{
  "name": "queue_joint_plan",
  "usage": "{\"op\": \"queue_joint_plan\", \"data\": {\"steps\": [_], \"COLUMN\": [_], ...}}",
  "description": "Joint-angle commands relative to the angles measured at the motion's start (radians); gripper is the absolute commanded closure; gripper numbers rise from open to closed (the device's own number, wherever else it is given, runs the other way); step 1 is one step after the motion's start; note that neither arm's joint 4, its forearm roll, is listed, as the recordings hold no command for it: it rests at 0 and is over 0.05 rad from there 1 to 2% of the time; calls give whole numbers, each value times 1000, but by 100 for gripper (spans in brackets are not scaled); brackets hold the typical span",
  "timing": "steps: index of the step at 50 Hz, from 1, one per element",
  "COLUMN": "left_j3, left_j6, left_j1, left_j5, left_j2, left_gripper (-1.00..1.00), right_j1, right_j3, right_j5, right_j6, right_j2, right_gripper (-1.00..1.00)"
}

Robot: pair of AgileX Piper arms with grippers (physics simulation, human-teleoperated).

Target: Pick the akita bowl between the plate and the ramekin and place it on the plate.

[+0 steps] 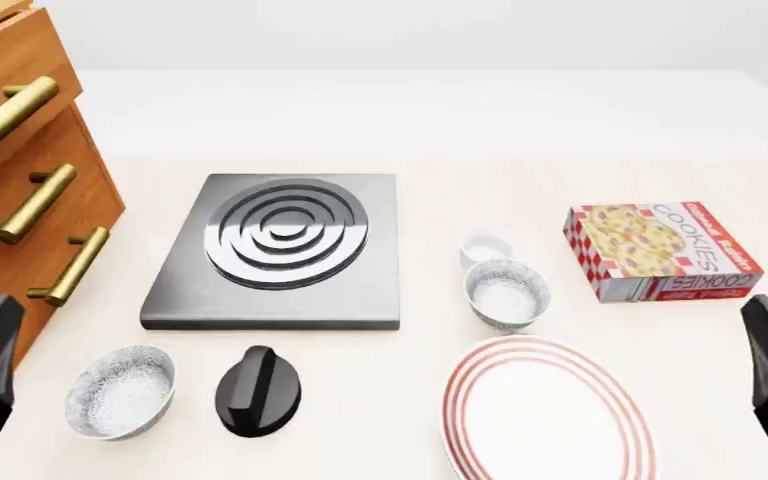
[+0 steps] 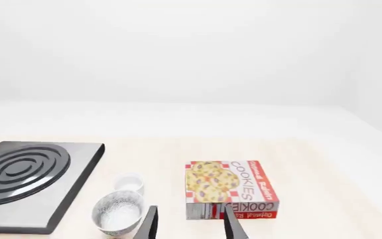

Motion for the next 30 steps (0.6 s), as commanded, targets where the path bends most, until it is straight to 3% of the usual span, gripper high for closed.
{"op": "queue_joint_plan", "data": {"steps": [1,5,7,9,18,24,30], "left_j3": [0,0,0,0,0,0,0], "left_j6": [0,0,0,0,0,0,0], "left_j1": [0,0,0,0,0,0,0], "left_j5": [0,0,0,0,0,0,0], "left_j2": [0,0,0,0,0,0,0], "left_gripper": [-100,-100,-100,-100,-100,-100,-100], "right_j1": [22,87,85,83,98,142,155], "right_j3": [-4,-13,-17,-41,-133,-272,-396], "right_j5": [2,14,17,45,127,194,213], "right_j6": [-30,-16,-55,-24,-38,-34,-65], "right_j2": [0,0,0,1,7,44,121], "right_gripper": [-100,-100,-100,-100,-100,-100,-100]}}
